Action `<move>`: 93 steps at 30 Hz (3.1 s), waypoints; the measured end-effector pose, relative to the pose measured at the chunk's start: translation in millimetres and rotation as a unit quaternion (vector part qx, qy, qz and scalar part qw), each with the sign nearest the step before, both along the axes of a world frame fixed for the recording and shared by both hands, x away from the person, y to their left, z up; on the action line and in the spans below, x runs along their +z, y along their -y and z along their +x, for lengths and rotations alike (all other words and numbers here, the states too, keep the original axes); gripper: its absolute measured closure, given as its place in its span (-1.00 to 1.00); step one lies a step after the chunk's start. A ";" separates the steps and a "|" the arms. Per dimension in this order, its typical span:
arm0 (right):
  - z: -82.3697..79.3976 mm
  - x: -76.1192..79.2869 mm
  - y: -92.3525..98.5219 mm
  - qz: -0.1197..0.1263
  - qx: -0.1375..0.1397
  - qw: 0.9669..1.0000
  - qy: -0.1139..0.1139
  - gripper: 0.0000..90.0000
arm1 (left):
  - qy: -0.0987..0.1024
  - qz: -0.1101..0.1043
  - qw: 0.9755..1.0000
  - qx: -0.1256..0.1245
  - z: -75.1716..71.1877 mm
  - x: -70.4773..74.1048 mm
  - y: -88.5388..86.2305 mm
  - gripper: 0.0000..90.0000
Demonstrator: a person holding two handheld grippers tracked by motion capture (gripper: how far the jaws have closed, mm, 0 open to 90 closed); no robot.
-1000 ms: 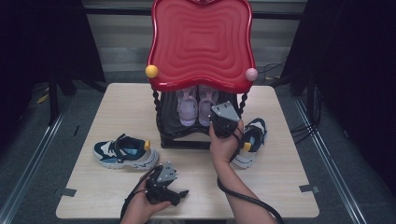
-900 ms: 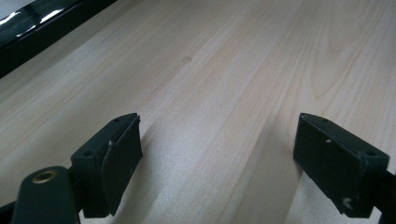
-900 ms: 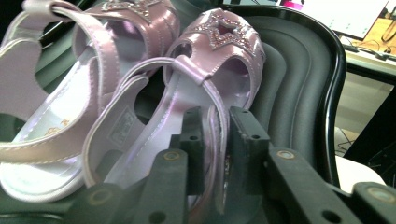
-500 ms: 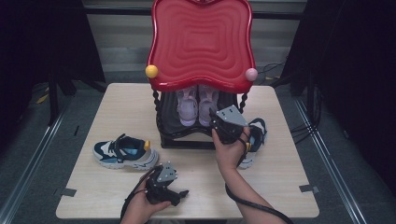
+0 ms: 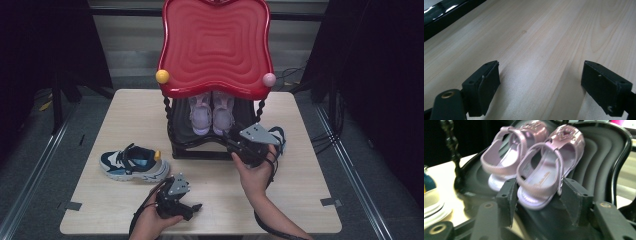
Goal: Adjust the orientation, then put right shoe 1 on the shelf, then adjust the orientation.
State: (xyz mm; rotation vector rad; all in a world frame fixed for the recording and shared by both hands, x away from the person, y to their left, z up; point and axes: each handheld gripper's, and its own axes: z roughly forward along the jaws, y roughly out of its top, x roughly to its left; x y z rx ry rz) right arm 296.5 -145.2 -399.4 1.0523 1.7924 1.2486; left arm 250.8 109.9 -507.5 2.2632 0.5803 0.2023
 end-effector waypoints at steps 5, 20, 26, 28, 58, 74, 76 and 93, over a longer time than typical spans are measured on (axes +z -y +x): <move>-10.6 -4.8 4.2 0.000 0.025 0.999 -0.019 -0.13 | 0.000 0.000 1.000 0.000 0.0 0.0 0.0 -0.67; -34.9 -33.3 13.4 -0.020 0.110 0.990 -0.081 -0.47 | 0.000 0.000 1.000 0.000 0.0 0.0 0.0 -0.67; -43.4 -48.2 15.5 -0.022 0.131 0.984 -0.120 -0.56 | 0.001 0.003 1.000 -0.002 0.4 0.3 -0.2 -0.67; -45.2 -53.0 16.1 -0.023 0.136 0.982 -0.132 -0.58 | 0.000 0.002 1.000 -0.001 0.3 0.2 -0.1 -0.67; -54.6 -102.0 17.4 -0.083 0.185 0.952 -0.231 -0.68 | 0.001 0.001 1.000 -0.001 0.3 0.1 0.0 -0.67; -55.4 -110.3 20.5 -0.090 0.191 0.952 -0.224 -0.71 | -0.001 -0.001 1.000 -0.001 0.1 -0.1 0.0 -0.67; -55.5 -110.3 20.5 -0.090 0.191 0.952 -0.224 -0.72 | -0.001 -0.001 1.000 -0.001 0.1 -0.1 0.0 -0.67; -55.0 -110.5 20.6 -0.089 0.195 0.951 -0.223 -0.72 | -0.002 0.003 1.000 0.013 0.0 0.7 1.2 -0.69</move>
